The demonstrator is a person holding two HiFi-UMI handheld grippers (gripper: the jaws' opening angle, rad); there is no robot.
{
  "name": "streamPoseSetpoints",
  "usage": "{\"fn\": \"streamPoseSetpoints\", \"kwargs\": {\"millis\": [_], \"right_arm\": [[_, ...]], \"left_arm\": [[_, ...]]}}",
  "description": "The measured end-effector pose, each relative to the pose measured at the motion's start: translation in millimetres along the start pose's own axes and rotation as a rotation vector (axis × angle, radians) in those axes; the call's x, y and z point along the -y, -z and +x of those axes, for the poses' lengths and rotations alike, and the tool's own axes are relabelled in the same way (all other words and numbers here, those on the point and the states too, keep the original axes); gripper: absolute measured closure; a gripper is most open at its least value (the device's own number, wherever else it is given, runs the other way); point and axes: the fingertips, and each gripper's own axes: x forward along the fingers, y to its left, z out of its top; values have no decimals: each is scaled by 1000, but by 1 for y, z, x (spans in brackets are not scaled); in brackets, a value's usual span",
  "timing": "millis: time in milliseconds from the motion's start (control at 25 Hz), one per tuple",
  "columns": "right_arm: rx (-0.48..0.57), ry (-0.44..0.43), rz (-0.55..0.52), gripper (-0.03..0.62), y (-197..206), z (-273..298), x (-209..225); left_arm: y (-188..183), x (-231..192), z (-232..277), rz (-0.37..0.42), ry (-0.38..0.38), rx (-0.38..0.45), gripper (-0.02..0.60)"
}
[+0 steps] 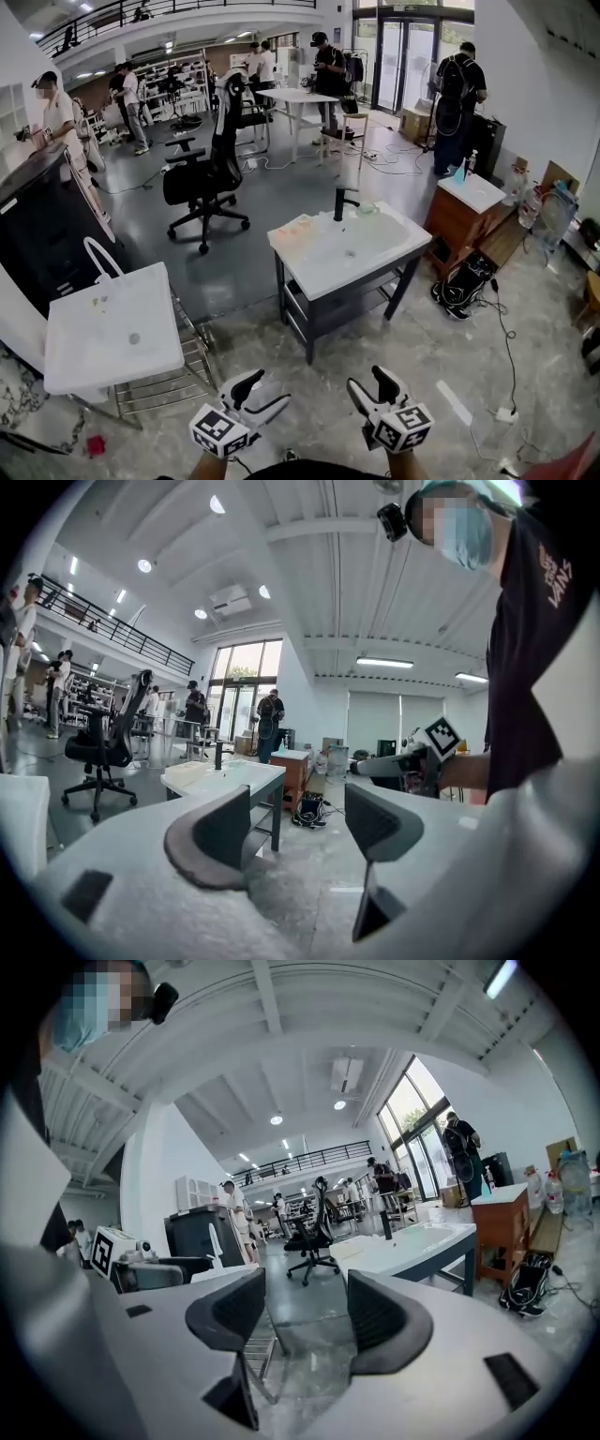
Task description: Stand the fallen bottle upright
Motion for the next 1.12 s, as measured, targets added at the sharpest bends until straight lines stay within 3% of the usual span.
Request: {"fn": "streamPoseSetpoints", "kwargs": {"millis": [160, 360, 680, 1120], "right_arm": [[2, 28, -9, 321, 7, 25, 0], [-11, 22, 29, 312, 8, 54, 5], [-27, -4, 88, 312, -8, 102, 65], [-67, -110, 56, 319, -53, 172, 158]], "left_arm": [[5, -32, 2, -12, 13, 0, 268], [13, -65, 18, -101, 15, 26, 270], [12, -107, 72, -85, -40, -8, 270], [-21, -144, 187, -87, -124, 22, 270]]}}
